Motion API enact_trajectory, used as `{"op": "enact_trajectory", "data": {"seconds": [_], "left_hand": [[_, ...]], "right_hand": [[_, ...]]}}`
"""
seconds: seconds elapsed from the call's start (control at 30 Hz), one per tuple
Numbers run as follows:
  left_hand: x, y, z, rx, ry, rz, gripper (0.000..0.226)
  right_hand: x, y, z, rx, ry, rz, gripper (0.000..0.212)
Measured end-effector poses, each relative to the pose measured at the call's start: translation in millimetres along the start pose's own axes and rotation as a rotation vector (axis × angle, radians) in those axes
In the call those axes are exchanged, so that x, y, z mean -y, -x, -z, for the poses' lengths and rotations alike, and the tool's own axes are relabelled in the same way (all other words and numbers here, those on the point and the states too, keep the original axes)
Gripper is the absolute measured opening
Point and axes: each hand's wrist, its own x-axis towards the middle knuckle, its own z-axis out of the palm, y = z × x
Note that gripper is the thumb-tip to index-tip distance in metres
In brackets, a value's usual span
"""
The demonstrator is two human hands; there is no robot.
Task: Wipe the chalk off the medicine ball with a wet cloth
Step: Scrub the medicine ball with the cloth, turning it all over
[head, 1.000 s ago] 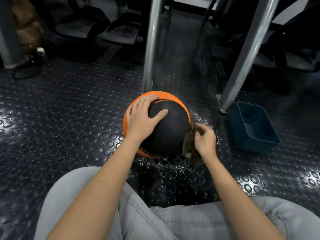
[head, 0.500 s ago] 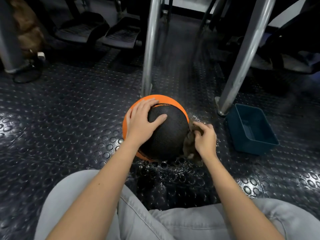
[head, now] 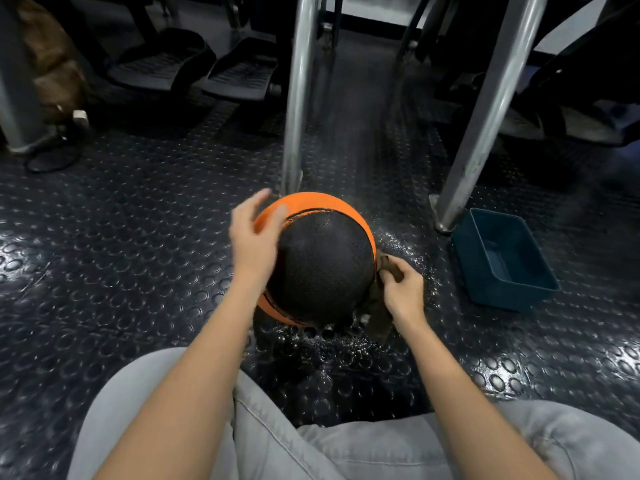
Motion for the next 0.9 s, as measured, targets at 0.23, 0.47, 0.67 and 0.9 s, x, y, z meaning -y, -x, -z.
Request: {"op": "enact_trajectory", "data": {"seconds": [0.23, 0.47, 0.67, 0.9], "left_hand": [[36, -10, 10, 0.079, 0.086, 0.736, 0.127], [42, -1, 10, 0.142, 0.052, 0.663, 0.120], [31, 28, -13, 0.254, 0.187, 0.807, 0.087], [20, 50, -39, 0.542, 0.156, 1.054, 0.075]], "right_hand": [[3, 2, -5, 0.089, -0.231, -0.155, 0.029], [6, -10, -4, 0.064, -0.218, -0.180, 0.032], [25, -20, 32, -0.102, 0.203, 0.038, 0.039], [75, -7, 75, -0.049, 0.658, 0.188, 0.042]]}}
